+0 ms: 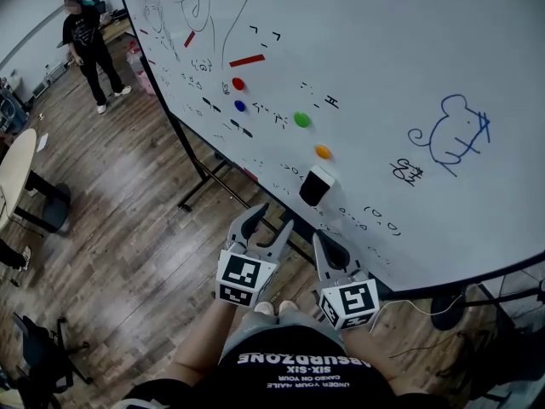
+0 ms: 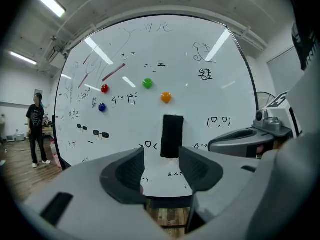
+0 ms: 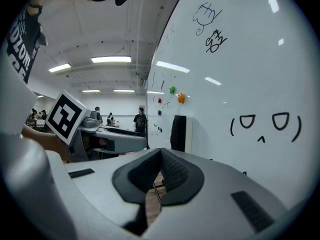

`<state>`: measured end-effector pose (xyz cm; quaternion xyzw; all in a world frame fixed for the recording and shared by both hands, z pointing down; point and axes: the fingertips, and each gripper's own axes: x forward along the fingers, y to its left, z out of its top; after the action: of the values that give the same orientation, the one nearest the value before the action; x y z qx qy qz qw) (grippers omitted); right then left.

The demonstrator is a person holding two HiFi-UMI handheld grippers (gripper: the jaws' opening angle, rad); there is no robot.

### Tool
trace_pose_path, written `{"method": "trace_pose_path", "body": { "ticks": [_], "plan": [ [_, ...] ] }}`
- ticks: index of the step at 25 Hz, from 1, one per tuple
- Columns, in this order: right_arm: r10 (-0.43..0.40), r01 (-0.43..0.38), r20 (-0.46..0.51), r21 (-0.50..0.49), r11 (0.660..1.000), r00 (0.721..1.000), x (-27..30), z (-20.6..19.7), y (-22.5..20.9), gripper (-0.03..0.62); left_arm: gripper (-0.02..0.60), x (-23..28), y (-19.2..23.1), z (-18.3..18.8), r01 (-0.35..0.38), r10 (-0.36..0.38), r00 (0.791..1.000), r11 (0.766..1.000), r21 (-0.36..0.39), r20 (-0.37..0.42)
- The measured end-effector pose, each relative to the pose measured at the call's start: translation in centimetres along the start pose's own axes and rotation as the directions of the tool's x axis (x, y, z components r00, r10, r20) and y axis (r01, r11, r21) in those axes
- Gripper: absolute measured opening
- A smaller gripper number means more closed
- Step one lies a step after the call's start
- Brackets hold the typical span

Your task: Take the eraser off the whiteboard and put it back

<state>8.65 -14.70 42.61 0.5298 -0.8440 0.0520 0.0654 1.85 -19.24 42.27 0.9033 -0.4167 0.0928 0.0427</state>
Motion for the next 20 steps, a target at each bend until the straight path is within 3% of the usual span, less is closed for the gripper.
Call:
{"method": "trace_pose_path", "body": {
  "ticks": [11, 20],
  "plan": [
    [0.033, -0.033, -0.003, -0.003, 0.999, 0.999, 0.4, -0.1, 0.7, -0.003, 0.036, -1.7, 0.2, -0.6, -0.046, 0.046, 0.999, 0.999, -0.003, -0.002],
    [0.038, -0.038, 0.006, -0.026, 0.999, 0.999, 0.2, 0.1, 0.8, -0.003, 0.008, -2.0, -0.4, -1.0, -0.014, 0.015, 1.0, 0.998, -0.062, 0.009]
  ]
}}
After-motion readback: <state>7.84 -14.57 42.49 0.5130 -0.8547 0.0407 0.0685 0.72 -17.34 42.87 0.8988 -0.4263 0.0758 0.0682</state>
